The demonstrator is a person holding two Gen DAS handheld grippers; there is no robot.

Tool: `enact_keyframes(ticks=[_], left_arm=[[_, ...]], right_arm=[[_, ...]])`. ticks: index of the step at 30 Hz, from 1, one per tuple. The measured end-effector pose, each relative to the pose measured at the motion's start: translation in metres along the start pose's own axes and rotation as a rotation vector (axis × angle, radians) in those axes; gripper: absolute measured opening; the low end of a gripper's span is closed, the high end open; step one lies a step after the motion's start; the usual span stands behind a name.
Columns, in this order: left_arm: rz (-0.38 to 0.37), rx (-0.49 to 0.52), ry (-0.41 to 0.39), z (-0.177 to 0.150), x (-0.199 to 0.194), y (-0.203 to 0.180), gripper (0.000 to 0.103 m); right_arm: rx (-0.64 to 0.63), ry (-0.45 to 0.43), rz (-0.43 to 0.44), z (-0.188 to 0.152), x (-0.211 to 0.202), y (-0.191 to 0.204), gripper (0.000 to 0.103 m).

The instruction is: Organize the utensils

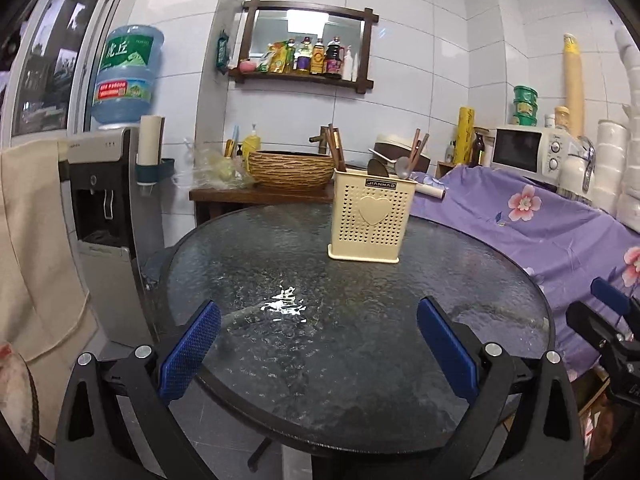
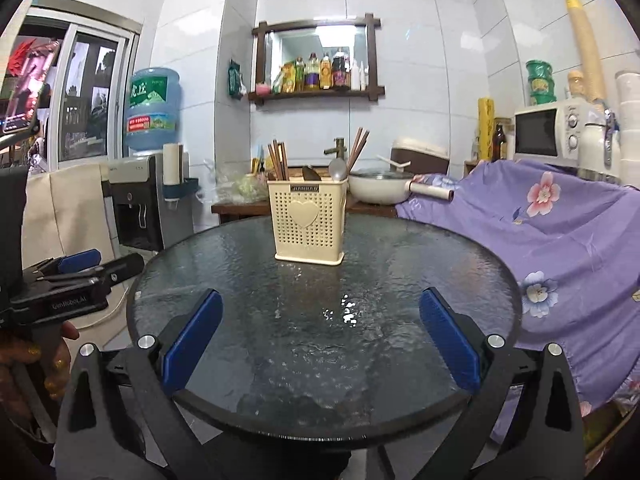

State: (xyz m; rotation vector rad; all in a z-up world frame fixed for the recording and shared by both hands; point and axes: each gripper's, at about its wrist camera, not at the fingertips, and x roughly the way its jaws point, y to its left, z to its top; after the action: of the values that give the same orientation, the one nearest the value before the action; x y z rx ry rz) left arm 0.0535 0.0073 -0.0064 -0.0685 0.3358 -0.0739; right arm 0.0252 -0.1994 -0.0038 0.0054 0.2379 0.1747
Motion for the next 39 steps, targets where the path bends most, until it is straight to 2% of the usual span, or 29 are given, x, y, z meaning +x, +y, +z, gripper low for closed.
enact_keyframes(ticks=[9,39], left_arm=[[-0.001,0.023,0.017,-0.004,-0.016,-0.012,0.097],[0.081,0.059,0.033,-0.001,-0.025,-0.018,0.097]], right_arm=[[0.054,-0.037,0.008,-0.002,-0.031,-0.011,0.097],[0.028,0.002,0.041,-0.002,-0.023,0.003,0.097]])
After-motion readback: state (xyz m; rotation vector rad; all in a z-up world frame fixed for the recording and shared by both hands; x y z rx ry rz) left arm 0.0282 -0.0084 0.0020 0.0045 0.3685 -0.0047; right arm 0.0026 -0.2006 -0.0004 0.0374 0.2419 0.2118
